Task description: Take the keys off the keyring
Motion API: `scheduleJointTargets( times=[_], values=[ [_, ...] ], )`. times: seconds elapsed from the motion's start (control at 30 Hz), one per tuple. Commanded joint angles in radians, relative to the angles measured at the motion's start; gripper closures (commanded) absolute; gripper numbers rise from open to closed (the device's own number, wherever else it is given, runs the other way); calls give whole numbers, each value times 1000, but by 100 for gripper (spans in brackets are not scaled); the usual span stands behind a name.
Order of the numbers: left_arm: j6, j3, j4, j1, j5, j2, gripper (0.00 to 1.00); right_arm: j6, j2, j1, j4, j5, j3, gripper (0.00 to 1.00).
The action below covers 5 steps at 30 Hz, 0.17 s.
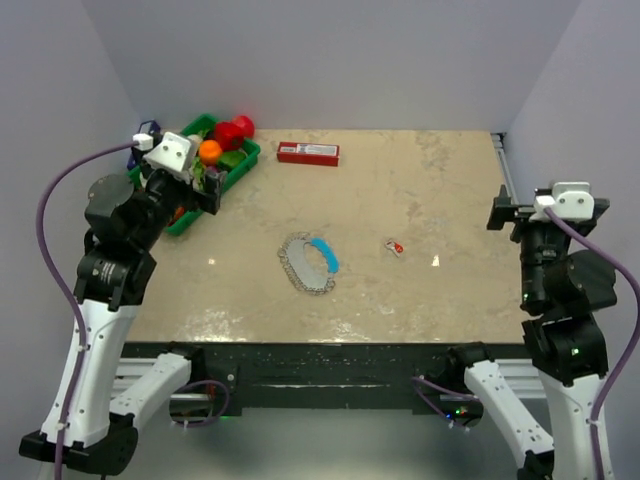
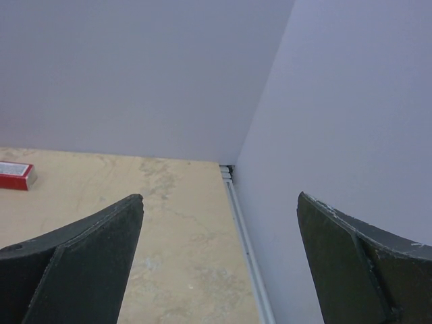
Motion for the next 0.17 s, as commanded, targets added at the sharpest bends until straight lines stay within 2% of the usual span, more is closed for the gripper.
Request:
scheduleJointTargets(
  times=[0.0,0.13],
  values=[
    [-17,-22,14,6,10,10,1,41,-18,-1,-43,-13,25,1],
    [-23,-21,23,7,4,10,1,39,-41,-3,-66,-66,14,1]
  ],
)
